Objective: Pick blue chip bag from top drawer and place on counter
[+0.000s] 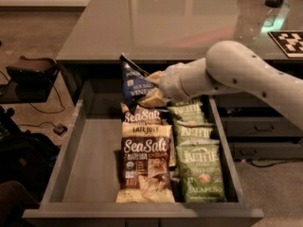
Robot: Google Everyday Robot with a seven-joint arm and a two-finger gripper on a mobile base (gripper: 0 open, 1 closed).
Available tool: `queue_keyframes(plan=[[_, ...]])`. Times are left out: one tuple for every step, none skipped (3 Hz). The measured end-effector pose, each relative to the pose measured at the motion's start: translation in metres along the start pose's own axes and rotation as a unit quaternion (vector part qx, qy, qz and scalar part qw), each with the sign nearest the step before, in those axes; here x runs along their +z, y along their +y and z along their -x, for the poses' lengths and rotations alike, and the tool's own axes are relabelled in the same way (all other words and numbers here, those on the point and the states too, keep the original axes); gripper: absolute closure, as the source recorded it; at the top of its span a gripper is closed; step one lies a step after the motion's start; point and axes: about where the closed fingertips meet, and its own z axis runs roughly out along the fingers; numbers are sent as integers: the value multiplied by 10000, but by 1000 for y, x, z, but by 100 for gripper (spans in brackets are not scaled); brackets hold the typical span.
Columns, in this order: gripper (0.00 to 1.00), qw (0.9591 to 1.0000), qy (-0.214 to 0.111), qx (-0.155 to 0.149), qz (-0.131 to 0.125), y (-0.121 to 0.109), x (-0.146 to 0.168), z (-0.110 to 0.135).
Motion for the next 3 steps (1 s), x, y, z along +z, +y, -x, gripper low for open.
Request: queue_keyframes(plan=[[100,9994,-203,61,-264,-16,-61,-11],[100,9976,-401,122,-550,-29,-117,-26],[100,9948,-595,173,-807,-39,-160,-39]])
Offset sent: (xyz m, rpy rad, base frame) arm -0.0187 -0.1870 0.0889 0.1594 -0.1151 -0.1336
